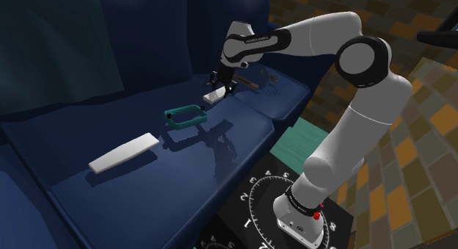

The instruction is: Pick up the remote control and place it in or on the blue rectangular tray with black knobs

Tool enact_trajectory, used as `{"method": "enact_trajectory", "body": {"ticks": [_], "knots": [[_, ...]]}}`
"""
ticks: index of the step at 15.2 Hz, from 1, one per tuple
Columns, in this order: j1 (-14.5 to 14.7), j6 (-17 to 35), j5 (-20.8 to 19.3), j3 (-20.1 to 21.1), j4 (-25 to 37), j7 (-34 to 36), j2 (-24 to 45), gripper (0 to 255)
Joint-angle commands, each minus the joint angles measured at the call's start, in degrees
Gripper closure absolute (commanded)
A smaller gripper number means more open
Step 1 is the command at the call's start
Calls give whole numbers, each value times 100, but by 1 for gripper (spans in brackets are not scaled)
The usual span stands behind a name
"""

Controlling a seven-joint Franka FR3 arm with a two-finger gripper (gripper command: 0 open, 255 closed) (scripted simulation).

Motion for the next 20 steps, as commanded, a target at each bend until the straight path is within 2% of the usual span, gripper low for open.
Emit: {"method": "enact_trajectory", "body": {"ticks": [1, 8, 20], "knots": [[-4, -138, 18, 1, 59, -11, -79, 255], [-10, -580, 49, 2, 357, -28, -225, 255], [847, -622, -62, 741, 454, 1612, -181, 255]]}}
